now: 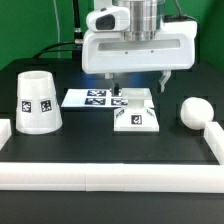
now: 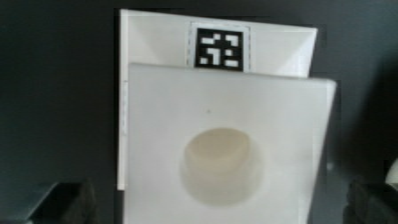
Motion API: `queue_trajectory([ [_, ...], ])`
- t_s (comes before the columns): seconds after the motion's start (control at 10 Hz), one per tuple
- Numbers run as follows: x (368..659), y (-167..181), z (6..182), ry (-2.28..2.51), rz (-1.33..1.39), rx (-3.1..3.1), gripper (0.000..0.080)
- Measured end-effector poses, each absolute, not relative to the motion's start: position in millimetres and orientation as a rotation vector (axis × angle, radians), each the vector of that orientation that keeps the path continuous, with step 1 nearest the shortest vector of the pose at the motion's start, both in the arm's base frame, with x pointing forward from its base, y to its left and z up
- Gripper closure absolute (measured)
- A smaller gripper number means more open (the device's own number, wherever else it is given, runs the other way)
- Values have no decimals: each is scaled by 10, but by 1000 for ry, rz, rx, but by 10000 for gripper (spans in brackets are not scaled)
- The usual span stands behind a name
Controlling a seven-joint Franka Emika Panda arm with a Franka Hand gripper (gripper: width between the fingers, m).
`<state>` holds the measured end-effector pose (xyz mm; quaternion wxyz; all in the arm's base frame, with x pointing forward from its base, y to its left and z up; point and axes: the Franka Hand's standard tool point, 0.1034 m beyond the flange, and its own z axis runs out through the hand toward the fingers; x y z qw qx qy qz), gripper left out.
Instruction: Assemble lamp
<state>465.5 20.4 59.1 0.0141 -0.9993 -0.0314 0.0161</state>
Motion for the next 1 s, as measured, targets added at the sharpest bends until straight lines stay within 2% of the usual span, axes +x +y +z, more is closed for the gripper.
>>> queue_trajectory([
  [0.5, 4633, 154, 496, -119, 61, -3112, 100],
  [0.6, 4633, 154, 495, -120, 61, -3111, 209],
  [0.7, 4632, 154, 495, -121, 61, -3111, 268],
  [1.0, 4632, 154, 495, -125, 61, -3111, 268],
])
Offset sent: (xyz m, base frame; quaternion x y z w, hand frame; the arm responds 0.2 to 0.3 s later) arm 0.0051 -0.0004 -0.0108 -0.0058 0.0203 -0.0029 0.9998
